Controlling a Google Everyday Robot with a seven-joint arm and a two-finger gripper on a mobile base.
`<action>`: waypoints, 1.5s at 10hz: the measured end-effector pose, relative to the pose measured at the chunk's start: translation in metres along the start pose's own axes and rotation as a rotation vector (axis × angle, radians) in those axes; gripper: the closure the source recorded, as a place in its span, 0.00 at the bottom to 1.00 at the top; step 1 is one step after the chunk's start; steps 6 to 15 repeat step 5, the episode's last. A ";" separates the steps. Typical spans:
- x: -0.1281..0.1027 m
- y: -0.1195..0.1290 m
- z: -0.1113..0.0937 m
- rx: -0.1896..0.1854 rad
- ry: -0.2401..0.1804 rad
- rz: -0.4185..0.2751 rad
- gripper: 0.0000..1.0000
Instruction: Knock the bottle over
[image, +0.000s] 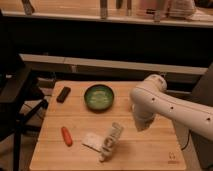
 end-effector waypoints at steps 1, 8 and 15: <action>-0.005 -0.007 0.000 0.002 -0.006 -0.009 1.00; -0.042 -0.017 0.002 -0.016 -0.004 -0.073 1.00; -0.042 -0.017 0.002 -0.016 -0.004 -0.073 1.00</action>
